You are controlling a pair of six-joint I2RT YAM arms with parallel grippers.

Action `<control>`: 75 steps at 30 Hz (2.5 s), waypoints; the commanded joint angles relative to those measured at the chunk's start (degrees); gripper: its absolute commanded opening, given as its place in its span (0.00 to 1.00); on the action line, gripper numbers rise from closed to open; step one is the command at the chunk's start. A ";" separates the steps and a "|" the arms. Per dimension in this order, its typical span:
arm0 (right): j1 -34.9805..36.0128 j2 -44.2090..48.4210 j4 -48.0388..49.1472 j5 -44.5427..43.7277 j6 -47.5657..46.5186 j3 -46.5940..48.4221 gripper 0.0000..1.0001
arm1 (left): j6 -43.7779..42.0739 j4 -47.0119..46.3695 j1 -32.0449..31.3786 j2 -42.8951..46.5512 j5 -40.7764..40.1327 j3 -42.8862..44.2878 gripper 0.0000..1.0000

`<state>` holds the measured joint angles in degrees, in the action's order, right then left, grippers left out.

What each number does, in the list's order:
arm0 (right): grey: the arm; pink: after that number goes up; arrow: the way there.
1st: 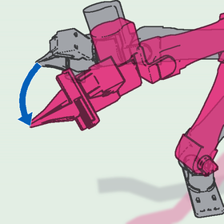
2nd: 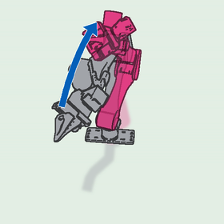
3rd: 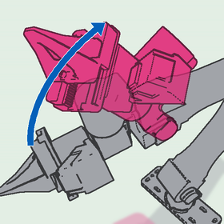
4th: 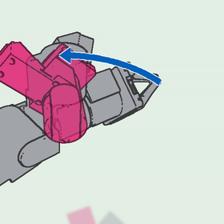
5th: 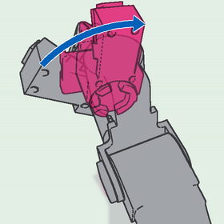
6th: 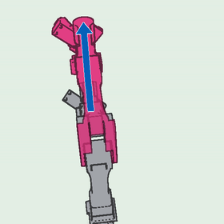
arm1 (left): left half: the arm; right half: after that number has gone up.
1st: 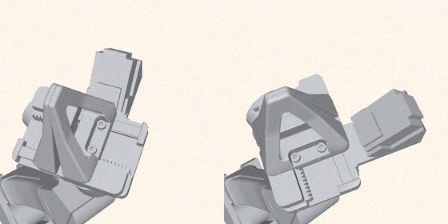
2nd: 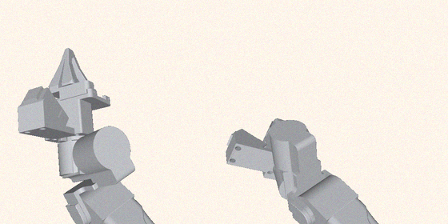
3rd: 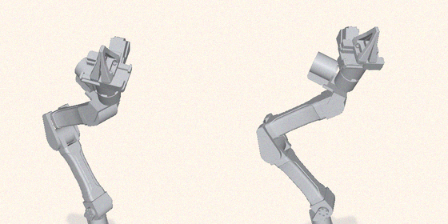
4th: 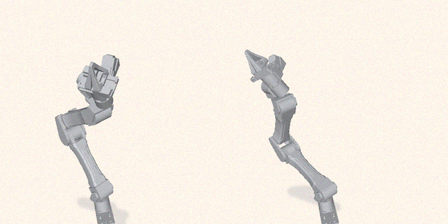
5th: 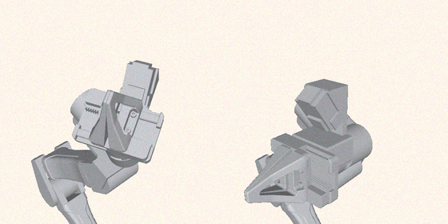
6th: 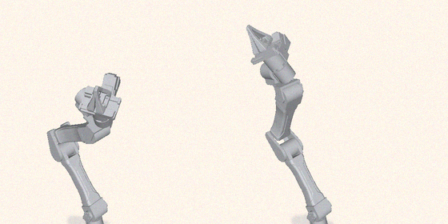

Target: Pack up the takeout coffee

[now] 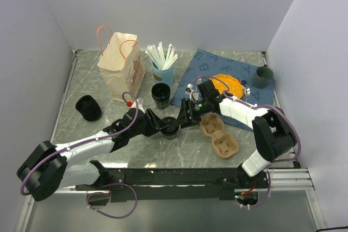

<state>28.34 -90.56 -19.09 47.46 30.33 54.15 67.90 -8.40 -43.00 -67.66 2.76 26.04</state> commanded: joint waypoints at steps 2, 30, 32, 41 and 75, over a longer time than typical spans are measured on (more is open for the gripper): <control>-0.30 -2.60 3.61 2.72 -0.10 0.52 0.53 | -4.09 12.89 -0.68 -3.97 -0.57 -4.33 0.51; -1.97 0.12 -2.42 4.31 -4.66 1.38 0.63 | -12.77 10.69 -0.68 -3.62 3.03 -3.91 0.53; -2.49 0.48 -4.28 4.39 -6.24 2.36 0.63 | -14.54 12.00 -0.68 -3.97 3.30 -2.41 0.54; -3.90 2.32 -6.22 4.39 -6.95 2.62 0.64 | -20.26 16.84 -0.50 -2.74 4.44 7.18 0.65; -5.31 -4.01 -13.78 2.98 -12.49 12.56 0.60 | -21.14 18.42 1.61 -8.55 5.41 22.21 0.85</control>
<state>23.59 -94.43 -32.32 50.39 18.63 63.79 47.44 9.26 -41.58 -76.55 8.73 44.77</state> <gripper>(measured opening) 0.606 0.846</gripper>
